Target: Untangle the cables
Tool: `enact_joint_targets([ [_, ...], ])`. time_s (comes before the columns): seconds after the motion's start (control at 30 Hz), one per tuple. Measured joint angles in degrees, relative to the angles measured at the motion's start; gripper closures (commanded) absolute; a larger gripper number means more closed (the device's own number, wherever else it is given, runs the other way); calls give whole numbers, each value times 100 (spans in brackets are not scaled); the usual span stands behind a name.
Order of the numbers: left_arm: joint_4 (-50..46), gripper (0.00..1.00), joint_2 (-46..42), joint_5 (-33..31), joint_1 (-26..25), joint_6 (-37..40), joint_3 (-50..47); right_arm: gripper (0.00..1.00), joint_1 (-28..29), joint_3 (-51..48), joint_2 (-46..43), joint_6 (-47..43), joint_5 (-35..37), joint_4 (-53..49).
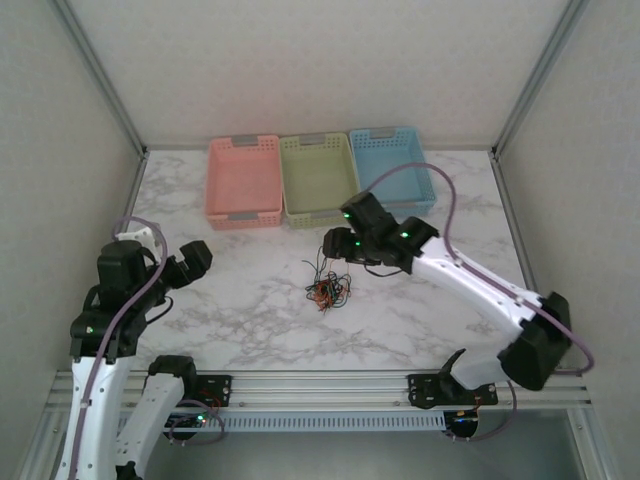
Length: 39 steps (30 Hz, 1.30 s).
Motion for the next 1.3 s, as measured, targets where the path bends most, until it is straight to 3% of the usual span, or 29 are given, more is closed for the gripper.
enact_joint_targets([
  [0.17,0,0,-9,-79,74,0,-4,44,216,951,1165,-118,404,-216],
  [0.63,2,0,-13,-101,92,0,-4,55,227,1342,2310,-144,651,-450],
  [0.73,0,0,-11,-101,92,0,-4,60,227,1405,2459,-118,651,-433],
  [1.13,2,0,-13,-98,92,0,-7,100,227,1410,2605,11,649,-378],
  [1.3,2,1,-11,-96,92,2,-22,100,227,1320,2549,42,651,-232],
])
